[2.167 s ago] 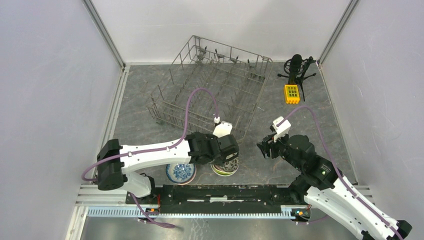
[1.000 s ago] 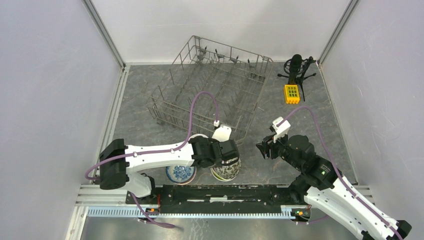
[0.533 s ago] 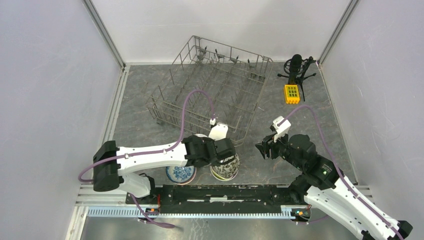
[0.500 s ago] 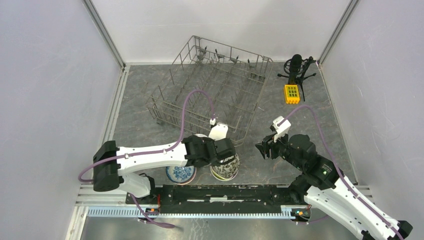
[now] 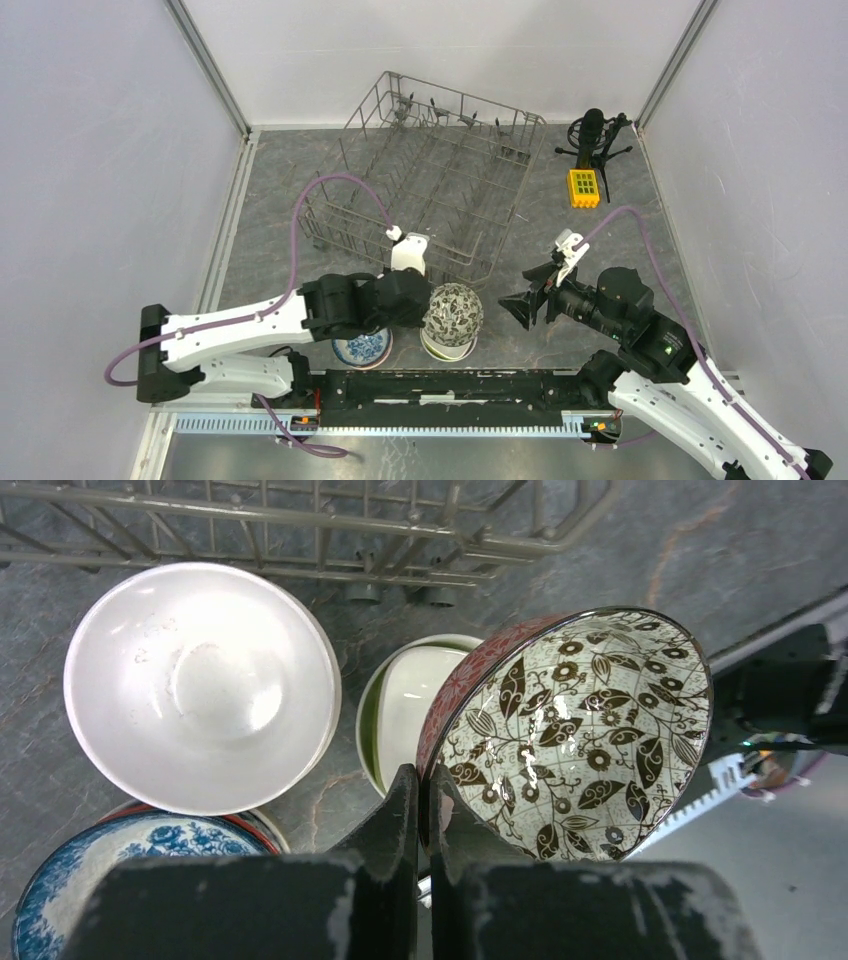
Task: Load the bowls into the dish rack
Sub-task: Pick up the bowl from the center of the board.
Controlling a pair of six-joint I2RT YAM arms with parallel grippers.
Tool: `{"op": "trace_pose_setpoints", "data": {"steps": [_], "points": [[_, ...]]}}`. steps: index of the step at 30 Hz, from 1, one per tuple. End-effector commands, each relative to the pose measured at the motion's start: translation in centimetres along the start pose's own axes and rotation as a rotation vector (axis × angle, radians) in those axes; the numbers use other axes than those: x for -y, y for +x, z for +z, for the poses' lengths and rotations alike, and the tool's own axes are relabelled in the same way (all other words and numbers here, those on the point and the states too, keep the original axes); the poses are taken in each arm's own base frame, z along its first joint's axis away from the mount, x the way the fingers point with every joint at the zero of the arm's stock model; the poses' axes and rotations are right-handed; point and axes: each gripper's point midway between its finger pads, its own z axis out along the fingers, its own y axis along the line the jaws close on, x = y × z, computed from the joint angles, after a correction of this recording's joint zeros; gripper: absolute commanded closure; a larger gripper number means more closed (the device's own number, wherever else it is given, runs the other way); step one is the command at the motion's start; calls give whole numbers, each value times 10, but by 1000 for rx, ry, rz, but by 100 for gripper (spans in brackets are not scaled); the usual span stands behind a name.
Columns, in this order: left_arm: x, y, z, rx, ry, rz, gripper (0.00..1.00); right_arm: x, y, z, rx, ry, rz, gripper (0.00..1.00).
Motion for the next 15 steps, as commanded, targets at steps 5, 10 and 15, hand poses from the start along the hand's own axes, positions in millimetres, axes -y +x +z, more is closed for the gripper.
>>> {"op": "trace_pose_setpoints", "data": {"steps": [5, 10, 15], "points": [[18, -37, -36, 178, 220, -83, 98, -53, -30, -5, 110, -266, 154, 12], [17, -37, -43, 200, 263, -99, 98, -71, -35, -6, 173, -379, 235, 6], [22, -44, -50, 247, 324, -144, 98, -83, -31, -4, 165, -460, 280, 2]]}}
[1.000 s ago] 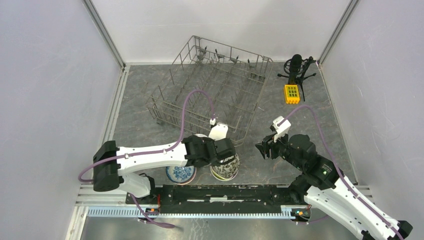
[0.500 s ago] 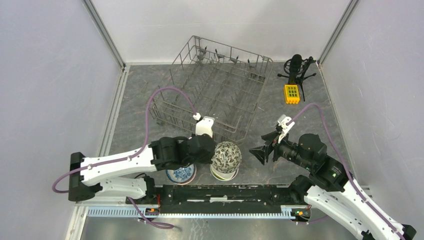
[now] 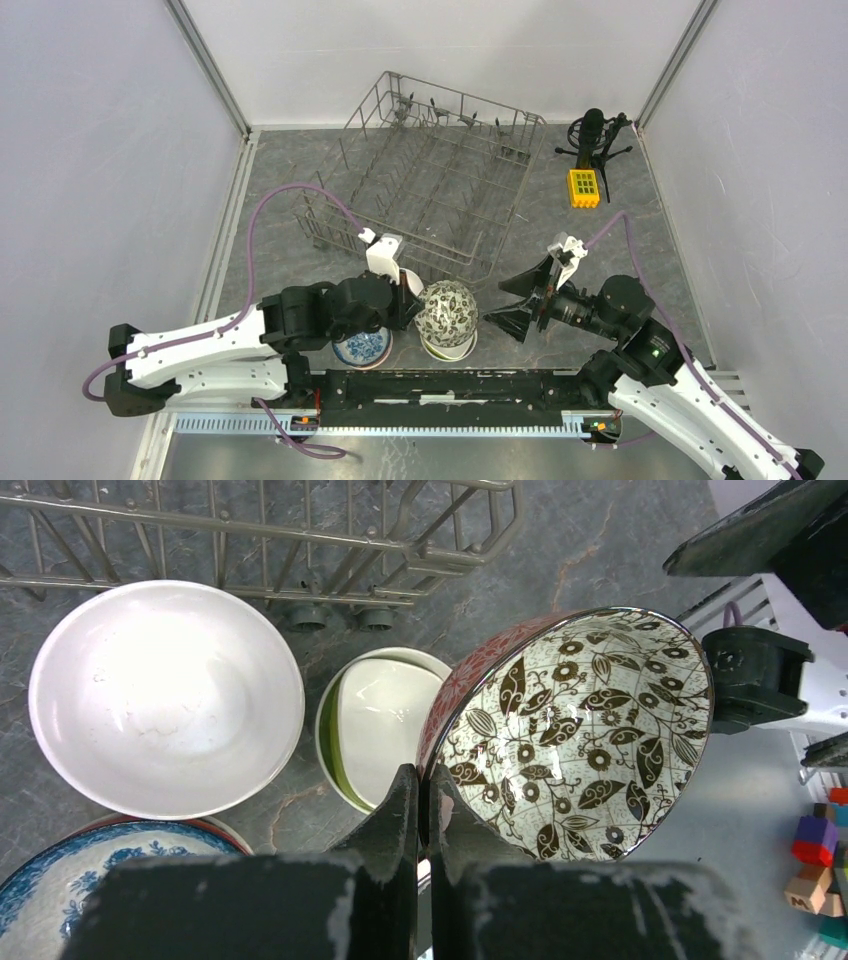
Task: Load the bowls into the dish rack
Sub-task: Pick up the bowl from the center of the board.
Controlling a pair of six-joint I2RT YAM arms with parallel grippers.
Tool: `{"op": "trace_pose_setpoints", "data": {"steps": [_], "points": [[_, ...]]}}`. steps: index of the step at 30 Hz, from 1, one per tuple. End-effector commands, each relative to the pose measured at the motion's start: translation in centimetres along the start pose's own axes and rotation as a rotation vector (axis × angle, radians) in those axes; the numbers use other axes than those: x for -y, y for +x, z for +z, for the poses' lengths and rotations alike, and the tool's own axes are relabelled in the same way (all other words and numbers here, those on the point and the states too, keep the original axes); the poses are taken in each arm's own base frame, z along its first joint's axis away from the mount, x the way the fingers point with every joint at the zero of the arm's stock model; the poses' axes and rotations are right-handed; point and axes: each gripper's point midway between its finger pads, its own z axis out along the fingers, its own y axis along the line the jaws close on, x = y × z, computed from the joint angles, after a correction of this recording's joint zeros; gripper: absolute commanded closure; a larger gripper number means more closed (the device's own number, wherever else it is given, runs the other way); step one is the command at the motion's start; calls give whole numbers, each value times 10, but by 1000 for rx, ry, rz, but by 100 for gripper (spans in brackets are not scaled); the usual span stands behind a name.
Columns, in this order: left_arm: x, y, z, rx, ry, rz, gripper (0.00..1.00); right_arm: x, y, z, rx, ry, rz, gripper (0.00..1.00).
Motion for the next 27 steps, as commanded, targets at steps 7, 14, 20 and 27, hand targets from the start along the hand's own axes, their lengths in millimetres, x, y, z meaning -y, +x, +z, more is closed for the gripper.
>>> {"op": "trace_pose_setpoints", "data": {"steps": [7, 14, 20, 27], "points": [[33, -40, -11, 186, 190, -115, 98, -23, 2, 10, 36, -162, 126, 2], [39, -43, -10, 192, 208, -132, 98, -26, 2, 14, 64, -196, 180, 2], [41, -45, -8, 205, 216, -145, 98, -31, 0, 17, 78, -238, 225, 3], [43, -49, -9, 232, 237, -167, 98, -32, -7, 19, 117, -252, 269, 6]]}}
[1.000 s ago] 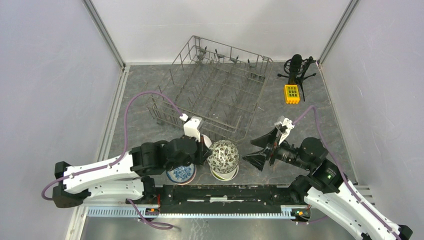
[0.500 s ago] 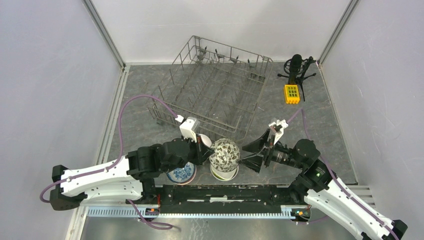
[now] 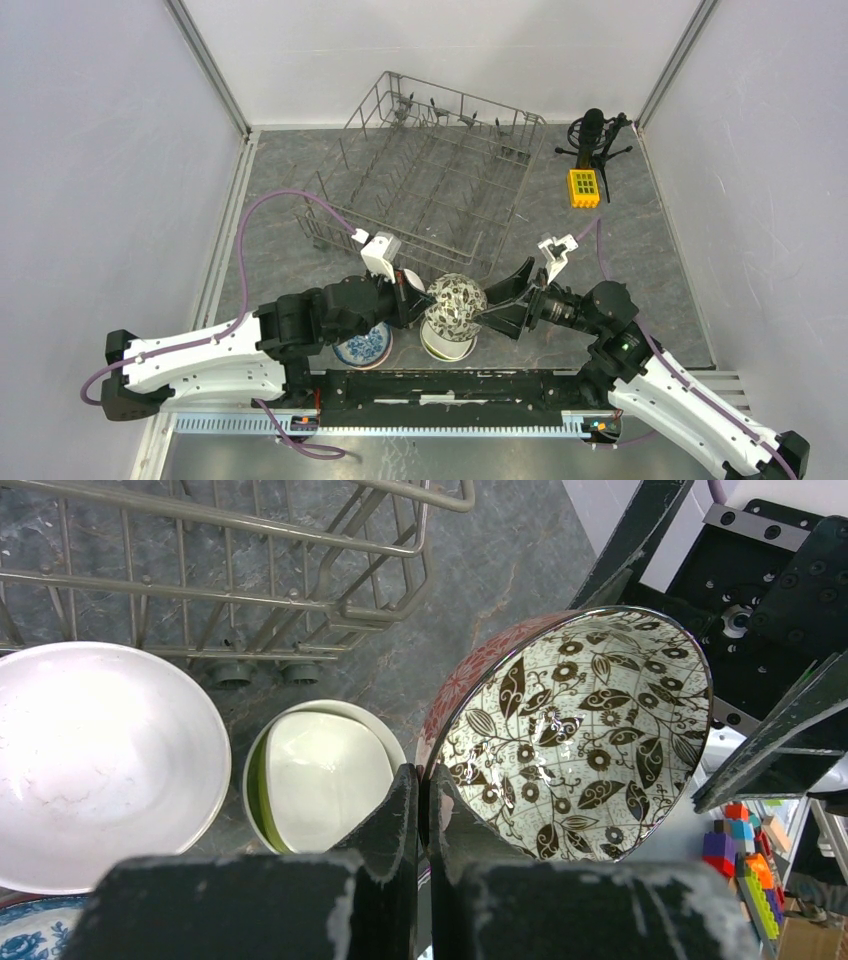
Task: Load the bowls into the dish rack
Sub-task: Pick up the bowl from the center of the board.
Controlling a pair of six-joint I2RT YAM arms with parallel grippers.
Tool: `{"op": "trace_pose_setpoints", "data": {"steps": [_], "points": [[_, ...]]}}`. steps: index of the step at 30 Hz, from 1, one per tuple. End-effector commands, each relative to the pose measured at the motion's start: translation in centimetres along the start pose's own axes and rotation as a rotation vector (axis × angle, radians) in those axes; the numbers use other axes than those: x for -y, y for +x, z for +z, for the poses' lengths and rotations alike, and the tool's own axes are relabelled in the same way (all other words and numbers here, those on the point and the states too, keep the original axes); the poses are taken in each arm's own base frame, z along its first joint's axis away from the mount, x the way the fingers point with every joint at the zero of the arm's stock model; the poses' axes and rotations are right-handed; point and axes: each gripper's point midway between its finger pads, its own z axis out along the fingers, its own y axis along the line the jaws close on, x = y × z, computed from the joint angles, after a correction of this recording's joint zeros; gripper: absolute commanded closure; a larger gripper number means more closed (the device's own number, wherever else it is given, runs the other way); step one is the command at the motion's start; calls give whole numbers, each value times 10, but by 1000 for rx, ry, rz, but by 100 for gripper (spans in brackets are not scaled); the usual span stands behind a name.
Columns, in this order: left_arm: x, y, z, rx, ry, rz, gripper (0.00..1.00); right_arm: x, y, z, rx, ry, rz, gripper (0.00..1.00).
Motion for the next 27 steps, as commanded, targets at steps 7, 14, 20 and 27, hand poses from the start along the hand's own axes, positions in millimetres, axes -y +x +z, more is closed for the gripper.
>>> {"op": "trace_pose_setpoints", "data": {"steps": [7, 14, 20, 27], "points": [[22, -29, 0, 119, 84, -84, 98, -20, -15, 2, 65, -83, 17, 13], [24, -35, -2, 161, 104, -105, 98, -19, -15, 3, 60, -80, 29, 14], [26, -38, -1, 176, 117, -99, 98, -16, -12, 3, 56, -75, 34, 15], [28, -41, 0, 182, 117, -78, 98, -9, -9, 4, 42, -43, 36, 15]]}}
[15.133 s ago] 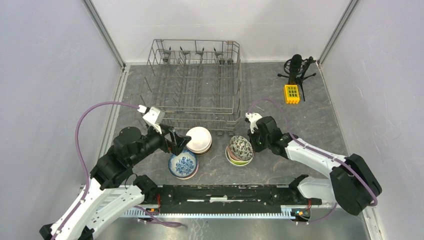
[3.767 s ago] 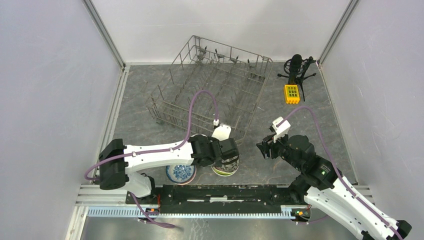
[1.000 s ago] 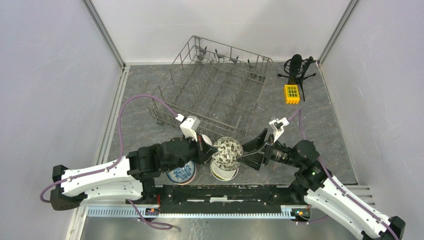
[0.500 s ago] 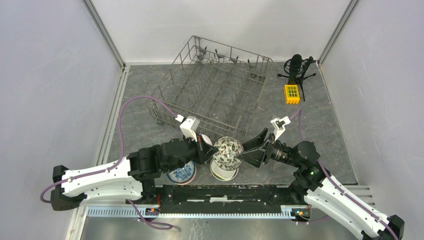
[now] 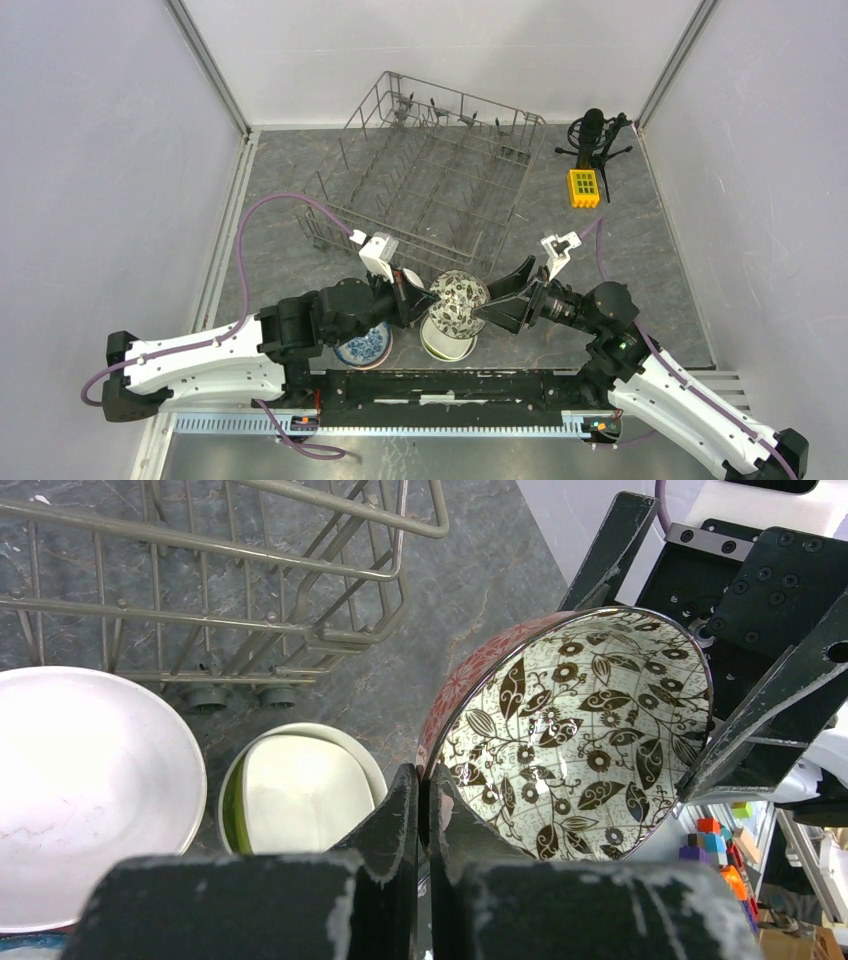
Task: Load the bowls into the dish rack
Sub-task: Pick up the bowl from the center of the board.
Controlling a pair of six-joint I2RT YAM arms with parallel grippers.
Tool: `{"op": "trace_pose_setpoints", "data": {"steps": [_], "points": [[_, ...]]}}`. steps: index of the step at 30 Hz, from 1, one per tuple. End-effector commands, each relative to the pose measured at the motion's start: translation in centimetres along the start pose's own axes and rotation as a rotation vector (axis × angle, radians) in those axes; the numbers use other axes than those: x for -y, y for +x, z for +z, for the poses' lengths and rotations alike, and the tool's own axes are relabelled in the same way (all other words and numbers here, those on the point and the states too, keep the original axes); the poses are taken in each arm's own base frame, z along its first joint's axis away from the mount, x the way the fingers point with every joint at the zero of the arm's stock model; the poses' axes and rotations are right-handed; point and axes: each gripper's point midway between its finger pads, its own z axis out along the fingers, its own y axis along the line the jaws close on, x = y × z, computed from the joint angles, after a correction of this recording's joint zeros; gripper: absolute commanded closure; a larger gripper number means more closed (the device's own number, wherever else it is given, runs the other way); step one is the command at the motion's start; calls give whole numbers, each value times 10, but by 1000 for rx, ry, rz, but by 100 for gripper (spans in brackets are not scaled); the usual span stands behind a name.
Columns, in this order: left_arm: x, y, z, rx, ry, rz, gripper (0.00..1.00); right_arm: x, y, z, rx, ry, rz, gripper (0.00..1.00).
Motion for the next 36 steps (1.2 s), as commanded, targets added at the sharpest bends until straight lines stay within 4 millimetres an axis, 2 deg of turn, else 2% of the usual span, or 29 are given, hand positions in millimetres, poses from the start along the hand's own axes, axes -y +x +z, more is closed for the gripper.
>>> {"op": "trace_pose_setpoints", "data": {"steps": [1, 14, 23, 25, 27, 30, 32, 33, 36], "points": [[23, -36, 0, 126, 62, -41, 98, -6, 1, 0, -11, -28, -7, 15], [20, -44, -1, 142, 24, 14, 98, 3, 7, -1, -30, 8, -20, 25], [17, -41, 1, 132, 17, 30, 98, 1, 4, -1, -16, 2, -18, 35], [17, -40, 1, 130, 17, 32, 98, 0, 2, -1, -9, 1, -20, 43], [17, -39, 2, 126, 18, 34, 98, -2, 1, 0, -5, -5, -21, 54], [19, -37, 3, 120, 24, 34, 98, -4, -4, 1, 11, -10, -24, 76], [18, -36, 3, 117, 21, 36, 98, -6, -8, 1, 21, -9, -29, 95], [18, -36, 3, 116, 20, 35, 98, -6, -9, 2, 24, -6, -30, 100], [15, -34, 3, 113, 8, 36, 91, -10, -14, 3, 25, -5, -45, 100]]}}
